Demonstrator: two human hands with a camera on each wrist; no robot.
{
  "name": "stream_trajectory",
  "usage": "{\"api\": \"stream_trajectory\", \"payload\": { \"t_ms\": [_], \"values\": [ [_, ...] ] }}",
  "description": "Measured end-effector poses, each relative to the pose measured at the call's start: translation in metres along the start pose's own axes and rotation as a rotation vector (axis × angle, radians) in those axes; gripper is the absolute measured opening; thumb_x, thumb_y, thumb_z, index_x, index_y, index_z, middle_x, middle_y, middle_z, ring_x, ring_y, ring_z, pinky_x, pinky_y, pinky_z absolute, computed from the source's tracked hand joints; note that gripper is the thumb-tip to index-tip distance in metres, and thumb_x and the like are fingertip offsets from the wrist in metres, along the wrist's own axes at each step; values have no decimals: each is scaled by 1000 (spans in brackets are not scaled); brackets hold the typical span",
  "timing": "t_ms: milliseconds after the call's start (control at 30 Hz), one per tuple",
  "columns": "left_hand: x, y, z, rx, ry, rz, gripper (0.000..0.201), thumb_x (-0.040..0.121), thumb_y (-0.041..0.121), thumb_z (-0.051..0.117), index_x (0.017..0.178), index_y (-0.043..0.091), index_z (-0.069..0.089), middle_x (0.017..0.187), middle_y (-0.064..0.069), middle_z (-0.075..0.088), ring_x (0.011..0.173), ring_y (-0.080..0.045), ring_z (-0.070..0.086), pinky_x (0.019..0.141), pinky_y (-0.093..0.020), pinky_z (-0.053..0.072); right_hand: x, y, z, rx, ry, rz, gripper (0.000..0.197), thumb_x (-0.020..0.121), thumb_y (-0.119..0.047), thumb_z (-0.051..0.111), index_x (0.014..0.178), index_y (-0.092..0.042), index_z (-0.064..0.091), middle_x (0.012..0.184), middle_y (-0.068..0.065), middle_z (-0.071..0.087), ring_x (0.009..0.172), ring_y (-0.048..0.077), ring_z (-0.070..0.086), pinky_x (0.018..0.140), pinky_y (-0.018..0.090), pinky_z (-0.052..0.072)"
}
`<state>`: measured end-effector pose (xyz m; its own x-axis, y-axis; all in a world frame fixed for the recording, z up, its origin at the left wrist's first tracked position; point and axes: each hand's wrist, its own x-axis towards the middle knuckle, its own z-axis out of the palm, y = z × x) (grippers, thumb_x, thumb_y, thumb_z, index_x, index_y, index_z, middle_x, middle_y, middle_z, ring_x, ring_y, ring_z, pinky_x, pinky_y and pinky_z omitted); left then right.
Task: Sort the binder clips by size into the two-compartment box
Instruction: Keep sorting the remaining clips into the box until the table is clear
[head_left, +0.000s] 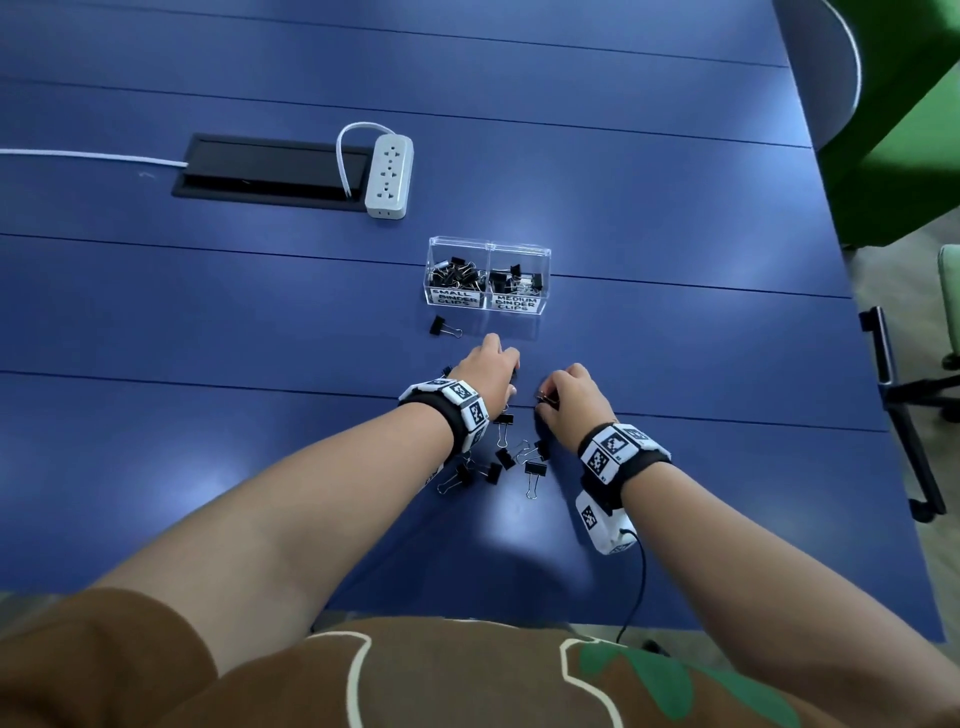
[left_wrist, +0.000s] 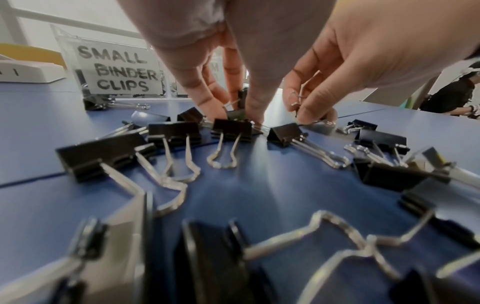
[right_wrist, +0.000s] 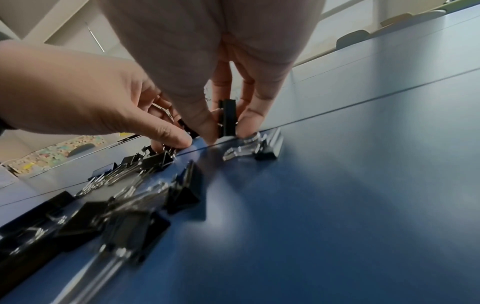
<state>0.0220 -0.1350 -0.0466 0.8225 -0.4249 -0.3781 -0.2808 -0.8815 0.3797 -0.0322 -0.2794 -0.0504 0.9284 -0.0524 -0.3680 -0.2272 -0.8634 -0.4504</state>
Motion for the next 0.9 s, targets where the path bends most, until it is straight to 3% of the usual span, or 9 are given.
{"api": "stream_trajectory", "payload": {
  "t_ms": [100, 233, 367, 533, 667, 767, 833, 900],
  "values": [
    [-1, 0, -1, -4, -12, -4, 21, 90, 14, 56, 110, 7, 53, 117, -13, 43, 98, -32, 54, 78, -41, 51, 12, -6, -13, 69, 30, 4, 12, 86, -15, 57, 95, -9, 61, 110, 11, 48, 85, 25, 52, 83, 30, 44],
    [2, -2, -7, -80, -36, -10, 24, 85, 8, 52, 109, 6, 55, 115, -14, 51, 101, -33, 54, 83, -40, 50, 48, -27, -48, 218, 197, -5, 10, 82, -17, 65, 90, -10, 65, 106, 11, 55, 80, 17, 51, 82, 23, 41],
    [3, -6, -13, -172, -29, -14, 27, 86, 9, 52, 113, 6, 55, 115, -13, 60, 101, -31, 58, 89, -41, 50, 85, -54, -77, 279, 268, -25, 12, 81, -18, 67, 90, -9, 65, 98, 5, 50, 79, 18, 53, 84, 29, 45],
    [5, -11, -15, -326, 24, -48, 30, 87, 6, 49, 117, 10, 51, 114, -12, 64, 93, -31, 62, 86, -40, 53, 108, -62, -83, 275, 250, -60, 19, 85, -20, 62, 102, -12, 63, 111, 9, 55, 84, 16, 54, 82, 27, 45],
    [12, -6, -29, -452, 127, -99, 32, 88, 1, 47, 118, 9, 55, 114, -10, 65, 89, -27, 62, 79, -26, 49, 101, -49, -83, 304, 284, -19, 21, 87, -16, 57, 107, -11, 62, 116, 10, 55, 81, 13, 52, 80, 21, 40],
    [24, 3, -47, -466, 230, -59, 32, 87, 0, 48, 115, 12, 59, 101, -8, 65, 77, -20, 56, 74, -22, 45, 79, -27, -78, 283, 281, 13, 18, 86, -9, 54, 100, -10, 65, 111, 12, 60, 80, 13, 51, 80, 18, 38],
    [36, 9, -60, -490, 298, -12, 35, 84, -2, 47, 112, 12, 62, 99, -9, 67, 78, -23, 58, 78, -25, 49, 57, -9, -67, 235, 222, 8, 19, 84, -5, 51, 92, -13, 66, 102, 11, 66, 80, 14, 51, 83, 21, 42],
    [50, 13, -72, -490, 343, 21, 38, 82, -6, 45, 110, 11, 65, 107, -10, 70, 93, -25, 62, 87, -23, 45, 31, 8, -52, 176, 86, 10, 23, 82, -3, 49, 82, -20, 64, 98, 8, 67, 81, 17, 54, 87, 26, 45]
  ]
}}
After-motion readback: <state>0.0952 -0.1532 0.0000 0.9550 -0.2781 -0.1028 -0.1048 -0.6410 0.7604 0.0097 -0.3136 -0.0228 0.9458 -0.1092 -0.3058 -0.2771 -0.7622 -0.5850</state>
